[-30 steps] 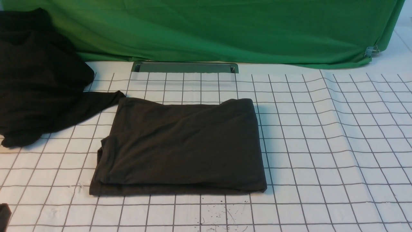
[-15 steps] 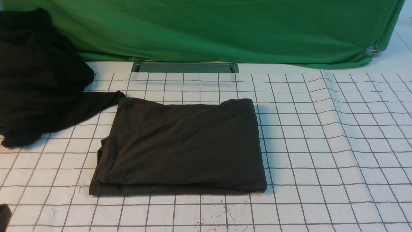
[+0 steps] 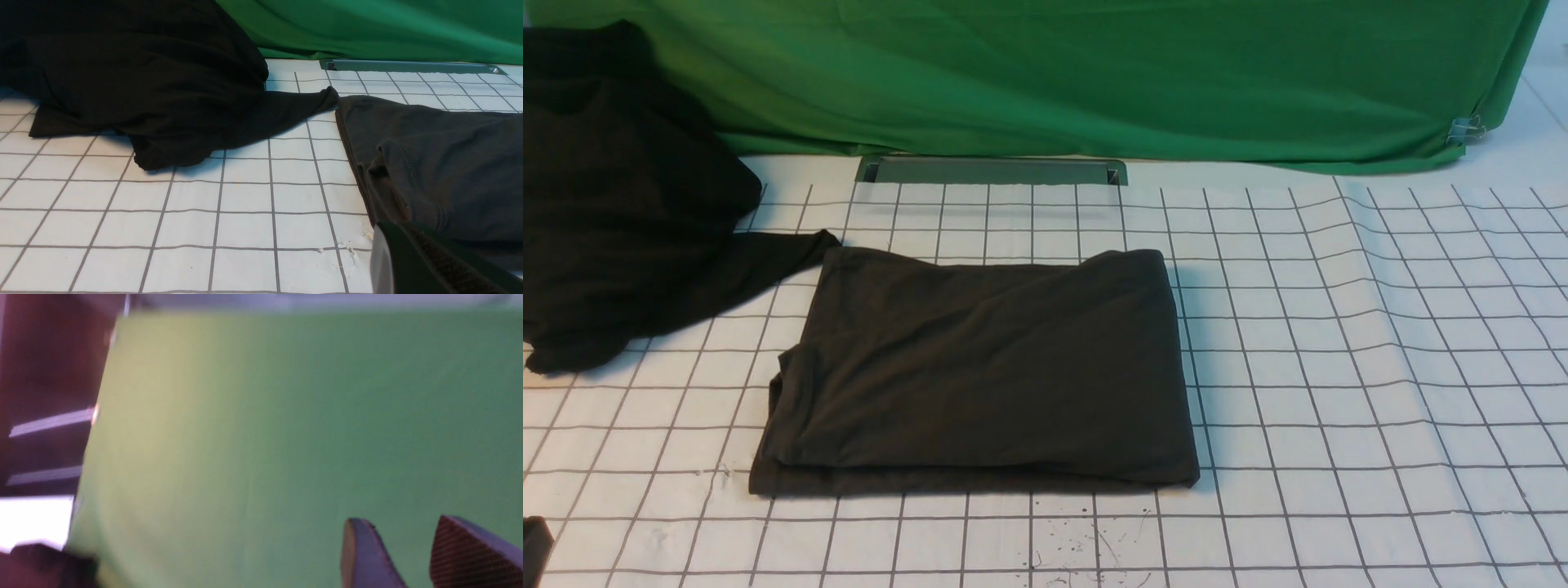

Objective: Fold a long-sleeved shirt over a white checkered tablecloth.

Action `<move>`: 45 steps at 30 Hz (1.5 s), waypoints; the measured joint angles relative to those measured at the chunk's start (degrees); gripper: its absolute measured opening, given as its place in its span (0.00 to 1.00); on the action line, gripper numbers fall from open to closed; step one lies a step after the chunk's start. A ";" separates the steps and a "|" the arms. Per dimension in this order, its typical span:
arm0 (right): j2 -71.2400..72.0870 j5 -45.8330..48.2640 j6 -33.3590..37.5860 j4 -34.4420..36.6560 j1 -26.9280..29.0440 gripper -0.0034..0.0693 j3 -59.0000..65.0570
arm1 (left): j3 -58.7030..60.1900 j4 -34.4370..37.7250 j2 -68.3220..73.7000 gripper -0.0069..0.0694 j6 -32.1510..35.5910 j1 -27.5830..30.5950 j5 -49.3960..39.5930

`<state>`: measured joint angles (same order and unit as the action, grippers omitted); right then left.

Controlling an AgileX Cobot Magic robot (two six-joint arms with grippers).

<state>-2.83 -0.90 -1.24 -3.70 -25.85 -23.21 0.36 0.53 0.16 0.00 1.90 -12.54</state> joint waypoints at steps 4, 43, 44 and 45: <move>-0.53 6.37 -2.05 -1.96 0.00 0.38 0.06 | 0.00 0.00 0.00 0.09 0.00 0.00 0.00; 2.68 15.18 0.73 -1.64 25.78 0.38 23.71 | 0.00 0.00 -0.06 0.09 0.00 0.00 -0.08; 2.68 15.18 1.24 -1.64 25.85 0.38 23.71 | 0.00 0.00 -0.06 0.09 0.00 0.00 -0.08; 2.68 15.18 1.24 -1.64 25.85 0.38 23.71 | 0.00 0.00 -0.06 0.09 0.00 0.00 -0.08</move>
<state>-0.15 14.29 0.00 -5.33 0.00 0.50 0.36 0.53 0.10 0.00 1.90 -12.62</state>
